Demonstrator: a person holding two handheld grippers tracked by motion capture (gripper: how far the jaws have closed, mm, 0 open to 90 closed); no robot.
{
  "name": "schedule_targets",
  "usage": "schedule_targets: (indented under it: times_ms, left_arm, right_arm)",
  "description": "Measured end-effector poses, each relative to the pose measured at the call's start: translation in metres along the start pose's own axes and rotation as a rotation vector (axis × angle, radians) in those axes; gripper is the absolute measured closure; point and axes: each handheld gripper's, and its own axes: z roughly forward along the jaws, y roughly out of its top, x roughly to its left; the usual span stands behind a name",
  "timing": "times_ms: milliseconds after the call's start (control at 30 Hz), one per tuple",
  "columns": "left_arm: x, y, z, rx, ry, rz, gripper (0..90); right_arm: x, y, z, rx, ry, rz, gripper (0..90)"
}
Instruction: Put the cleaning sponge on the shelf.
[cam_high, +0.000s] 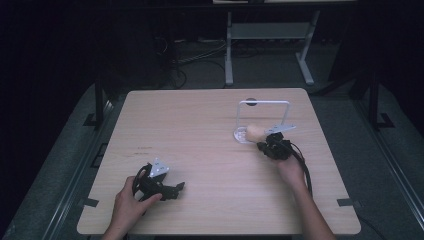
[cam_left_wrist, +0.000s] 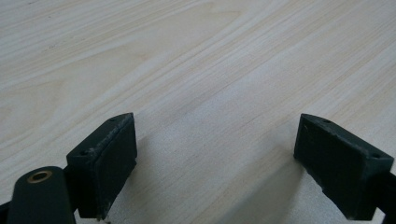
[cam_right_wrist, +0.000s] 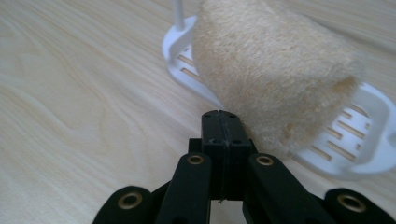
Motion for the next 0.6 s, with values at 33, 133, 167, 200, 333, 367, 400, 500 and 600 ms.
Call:
schedule_targets:
  times_ms: [33, 133, 167, 200, 333, 367, 400, 500, 600]
  left_arm:
    - [0.0, 0.0, 0.0, 0.0, 0.0, 0.0, 12.6]
    - [0.0, 0.0, 0.0, 0.0, 0.0, 0.0, 12.6]
    - [0.0, 0.0, 0.0, 0.0, 0.0, 0.0, 12.6]
    - [0.0, 0.0, 0.0, 0.0, 0.0, 0.0, 12.6]
    - [0.0, 0.0, 0.0, 0.0, 0.0, 0.0, 12.6]
    - [0.0, 0.0, 0.0, -0.001, 0.0, 0.0, 12.6]
    - [0.0, 0.0, 0.0, -0.001, 0.0, 0.0, 12.6]
    - [0.0, 0.0, 0.0, 0.0, 0.0, 0.0, 12.6]
    - [0.0, 0.0, 0.0, -0.001, 0.0, 0.0, 12.6]
  right_arm:
    - [0.0, 0.0, 0.0, 0.0, 0.0, 0.0, 89.9]
    - [-0.007, -0.002, -0.002, -0.007, -0.012, 0.02, 89.9]
    - [-0.008, -0.003, -0.003, -0.009, -0.014, 0.024, 89.9]
    - [-0.01, -0.004, -0.004, -0.009, -0.017, 0.03, 89.9]
    - [-0.015, -0.006, -0.005, -0.01, -0.033, 0.044, 89.9]
    - [-0.017, -0.006, -0.005, -0.011, -0.041, 0.043, 90.0]
    - [-0.017, -0.007, -0.006, -0.012, -0.042, 0.052, 90.0]
    - [-0.02, -0.007, -0.007, -0.016, -0.053, 0.055, 90.0]
    - [-0.024, -0.008, -0.007, -0.018, -0.063, 0.062, 90.0]
